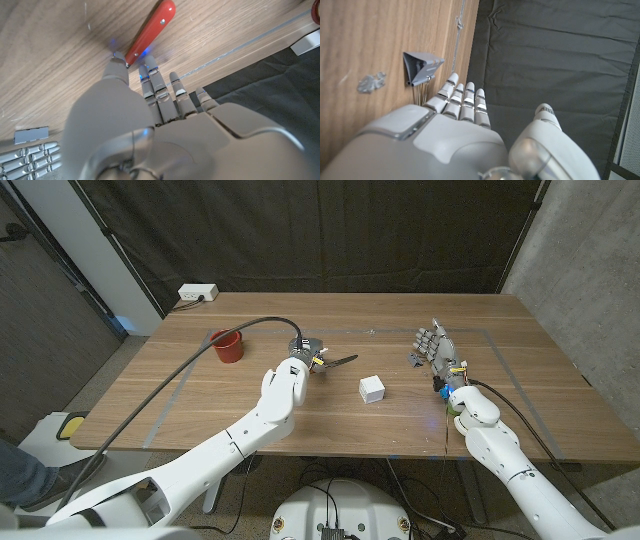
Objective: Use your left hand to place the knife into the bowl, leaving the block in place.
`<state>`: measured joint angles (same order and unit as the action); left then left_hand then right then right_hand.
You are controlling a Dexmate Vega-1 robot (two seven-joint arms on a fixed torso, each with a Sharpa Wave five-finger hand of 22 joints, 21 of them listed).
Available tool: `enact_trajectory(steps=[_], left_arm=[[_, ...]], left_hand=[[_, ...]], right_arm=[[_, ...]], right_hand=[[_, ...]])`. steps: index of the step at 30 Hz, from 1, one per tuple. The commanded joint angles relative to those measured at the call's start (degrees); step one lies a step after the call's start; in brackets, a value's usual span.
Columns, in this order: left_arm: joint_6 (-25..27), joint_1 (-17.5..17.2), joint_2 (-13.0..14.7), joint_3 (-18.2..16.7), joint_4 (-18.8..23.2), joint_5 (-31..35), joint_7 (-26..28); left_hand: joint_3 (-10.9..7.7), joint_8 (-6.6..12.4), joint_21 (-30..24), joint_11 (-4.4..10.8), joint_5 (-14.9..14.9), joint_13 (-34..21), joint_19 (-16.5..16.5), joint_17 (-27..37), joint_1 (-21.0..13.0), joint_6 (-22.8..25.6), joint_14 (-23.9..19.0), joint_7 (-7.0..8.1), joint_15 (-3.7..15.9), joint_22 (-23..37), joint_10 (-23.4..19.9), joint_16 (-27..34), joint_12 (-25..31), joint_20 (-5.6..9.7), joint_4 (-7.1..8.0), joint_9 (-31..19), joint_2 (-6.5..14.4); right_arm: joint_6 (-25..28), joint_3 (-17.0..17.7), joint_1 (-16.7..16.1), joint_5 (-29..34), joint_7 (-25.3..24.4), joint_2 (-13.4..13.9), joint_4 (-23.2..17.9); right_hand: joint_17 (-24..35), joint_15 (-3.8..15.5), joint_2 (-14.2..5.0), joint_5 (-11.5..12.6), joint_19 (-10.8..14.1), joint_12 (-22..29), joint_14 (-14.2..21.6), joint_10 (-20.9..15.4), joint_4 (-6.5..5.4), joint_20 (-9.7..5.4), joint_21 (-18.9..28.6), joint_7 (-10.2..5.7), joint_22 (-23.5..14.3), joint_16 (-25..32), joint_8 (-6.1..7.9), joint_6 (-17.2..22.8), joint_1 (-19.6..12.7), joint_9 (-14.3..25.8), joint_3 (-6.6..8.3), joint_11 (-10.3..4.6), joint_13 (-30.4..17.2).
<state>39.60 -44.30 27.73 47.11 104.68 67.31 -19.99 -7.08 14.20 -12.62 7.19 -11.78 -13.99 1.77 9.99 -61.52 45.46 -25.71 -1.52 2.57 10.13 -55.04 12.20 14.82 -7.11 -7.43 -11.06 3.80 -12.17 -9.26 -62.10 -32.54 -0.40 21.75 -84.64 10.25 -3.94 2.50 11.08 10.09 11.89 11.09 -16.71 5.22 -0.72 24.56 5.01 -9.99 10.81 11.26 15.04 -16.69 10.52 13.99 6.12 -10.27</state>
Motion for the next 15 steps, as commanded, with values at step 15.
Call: enact_trajectory(steps=[15], left_arm=[[1.2,0.2,-0.1,0.8,-0.7,1.2,0.6]], left_hand=[[-0.31,-0.31,0.4,0.82,0.3,-0.4,-0.3,0.2,-0.6,1.9,-0.4,-0.12,1.76,0.2,-0.3,-0.5,-0.3,-0.42,-0.04,-0.2,0.6]], right_arm=[[-0.5,-0.1,0.0,0.1,0.1,-0.2,0.3]], right_hand=[[0.2,-0.07,-0.36,0.0,0.3,0.1,0.5,-0.4,0.27,0.38,-0.3,-0.26,-0.2,0.1,-0.12,0.3,0.0,0.2,0.16,0.07,-0.2]])
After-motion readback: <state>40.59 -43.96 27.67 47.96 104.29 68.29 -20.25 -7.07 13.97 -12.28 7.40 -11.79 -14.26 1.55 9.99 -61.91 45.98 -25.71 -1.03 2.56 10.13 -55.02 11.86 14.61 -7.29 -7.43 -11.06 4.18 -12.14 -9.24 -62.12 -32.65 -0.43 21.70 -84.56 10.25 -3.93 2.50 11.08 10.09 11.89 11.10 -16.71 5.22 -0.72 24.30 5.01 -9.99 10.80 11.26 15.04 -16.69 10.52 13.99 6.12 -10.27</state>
